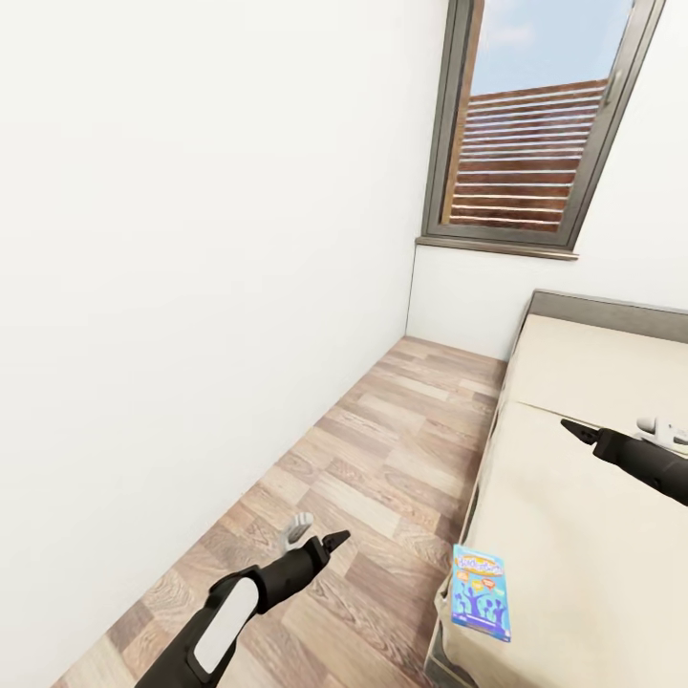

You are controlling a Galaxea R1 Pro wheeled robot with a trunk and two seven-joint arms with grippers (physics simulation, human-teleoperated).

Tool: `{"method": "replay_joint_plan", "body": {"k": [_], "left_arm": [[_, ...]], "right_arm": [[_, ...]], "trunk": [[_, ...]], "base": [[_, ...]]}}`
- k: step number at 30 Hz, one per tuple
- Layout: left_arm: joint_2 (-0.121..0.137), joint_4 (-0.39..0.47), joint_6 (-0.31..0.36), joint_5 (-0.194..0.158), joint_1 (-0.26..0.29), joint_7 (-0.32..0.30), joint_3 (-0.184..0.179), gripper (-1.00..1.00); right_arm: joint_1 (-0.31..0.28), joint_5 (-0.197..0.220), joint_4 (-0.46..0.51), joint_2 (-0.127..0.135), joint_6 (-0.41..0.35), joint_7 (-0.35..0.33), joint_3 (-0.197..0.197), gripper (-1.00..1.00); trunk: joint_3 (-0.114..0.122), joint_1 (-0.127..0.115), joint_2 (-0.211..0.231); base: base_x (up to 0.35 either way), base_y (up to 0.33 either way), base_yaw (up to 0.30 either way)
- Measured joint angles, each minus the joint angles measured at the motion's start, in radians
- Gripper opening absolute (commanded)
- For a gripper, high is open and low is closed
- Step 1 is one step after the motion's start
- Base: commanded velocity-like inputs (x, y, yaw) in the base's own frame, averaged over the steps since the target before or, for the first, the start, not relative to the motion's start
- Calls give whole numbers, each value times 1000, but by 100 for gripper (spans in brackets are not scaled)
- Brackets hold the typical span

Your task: Put all the toys in the child's room - the three board games (two on the bed and one on the table), the two jigsaw puzzles on the table, and the tennis ball on the table - inside the toy box on the table in the child's room.

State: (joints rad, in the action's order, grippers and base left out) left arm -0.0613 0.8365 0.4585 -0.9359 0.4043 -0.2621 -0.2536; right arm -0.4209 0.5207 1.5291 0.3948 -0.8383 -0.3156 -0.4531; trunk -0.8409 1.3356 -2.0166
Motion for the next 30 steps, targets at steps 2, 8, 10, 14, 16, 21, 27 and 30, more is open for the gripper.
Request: {"method": "replay_joint_plan", "body": {"k": [2,8,10,14,16,21,27,30], "left_arm": [[-1,0,-2,1,0,0,-3,100],[-3,-1,-4,1,1,0,-5,100],[-3,-1,-5,1,1,0,-6,100],[-4,-2,-6,2,4,0,-7,100],[-4,-3,-6,2,5,0,-7,100],[-4,-6,-8,2,9,0,-7,100],[-5,-20,-11,2,19,-1,-7,100],[-5,-33,-12,1,26,-2,-8,100]], "right_arm": [[0,0,0,0,0,0,1,100],[0,0,6,-1,0,0,2,100],[0,0,10,-1,-1,0,2,100],[1,0,19,-1,-1,0,2,100],[2,0,21,-2,-1,0,2,100],[2,0,25,-1,-3,0,2,100],[3,1,27,0,-11,0,2,100],[3,1,28,1,-25,0,2,100]], "trunk": [[0,0,0],[0,0,0],[0,0,0],[0,0,0],[0,0,0],[0,0,0],[0,0,0],[0,0,0]], "base": [[25,0,0],[16,0,0],[9,0,0],[6,0,-6],[4,0,-41],[3,0,-119],[1,0,-201],[1,0,-236]]}}
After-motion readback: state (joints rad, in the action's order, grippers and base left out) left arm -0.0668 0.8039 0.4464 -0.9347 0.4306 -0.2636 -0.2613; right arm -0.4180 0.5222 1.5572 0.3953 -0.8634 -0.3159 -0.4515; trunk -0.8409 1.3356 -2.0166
